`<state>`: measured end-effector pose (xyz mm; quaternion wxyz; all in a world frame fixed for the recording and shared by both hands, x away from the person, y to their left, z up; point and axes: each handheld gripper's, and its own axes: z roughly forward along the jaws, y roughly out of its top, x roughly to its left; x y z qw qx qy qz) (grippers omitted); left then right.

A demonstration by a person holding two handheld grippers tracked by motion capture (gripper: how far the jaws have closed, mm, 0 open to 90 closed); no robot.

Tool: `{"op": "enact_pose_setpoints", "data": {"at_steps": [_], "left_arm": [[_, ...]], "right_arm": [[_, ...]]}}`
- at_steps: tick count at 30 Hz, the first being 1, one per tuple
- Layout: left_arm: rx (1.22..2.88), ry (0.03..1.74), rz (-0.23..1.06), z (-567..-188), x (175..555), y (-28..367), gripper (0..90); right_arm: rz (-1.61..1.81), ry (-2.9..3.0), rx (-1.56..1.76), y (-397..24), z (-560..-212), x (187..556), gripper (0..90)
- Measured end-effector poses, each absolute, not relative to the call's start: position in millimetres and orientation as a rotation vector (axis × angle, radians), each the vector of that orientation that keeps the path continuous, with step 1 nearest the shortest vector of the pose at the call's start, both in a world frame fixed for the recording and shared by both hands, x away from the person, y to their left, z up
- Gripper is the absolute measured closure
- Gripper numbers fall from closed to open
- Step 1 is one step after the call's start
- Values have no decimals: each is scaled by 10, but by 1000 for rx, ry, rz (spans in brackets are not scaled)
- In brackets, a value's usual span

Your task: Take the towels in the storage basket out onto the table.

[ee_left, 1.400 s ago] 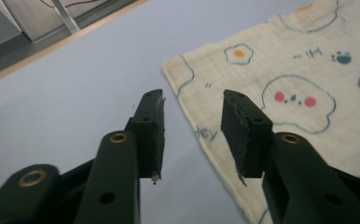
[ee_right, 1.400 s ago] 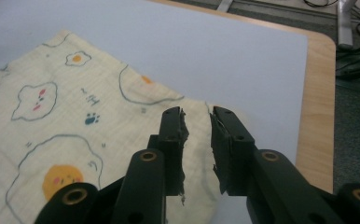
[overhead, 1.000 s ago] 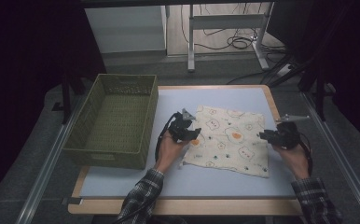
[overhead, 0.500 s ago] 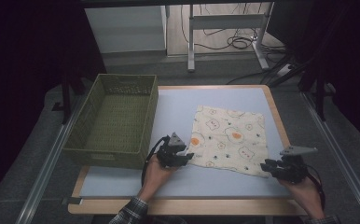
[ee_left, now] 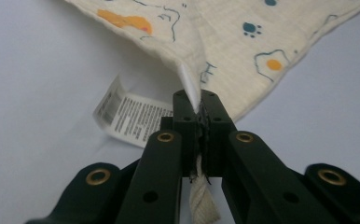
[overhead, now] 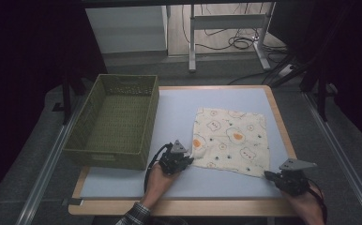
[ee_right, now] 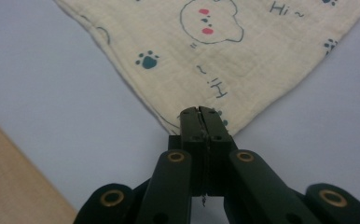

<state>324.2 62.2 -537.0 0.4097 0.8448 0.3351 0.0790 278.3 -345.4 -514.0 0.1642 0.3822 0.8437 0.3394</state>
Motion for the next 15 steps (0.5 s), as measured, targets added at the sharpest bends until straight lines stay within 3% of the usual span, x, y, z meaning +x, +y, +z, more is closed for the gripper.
{"op": "enact_pose_setpoints", "data": {"at_steps": [15], "left_arm": [[2092,819,95,-5449,2657,891,857]], "right_arm": [[1022,2489,1052,-3410,-5146,2281,894]]}}
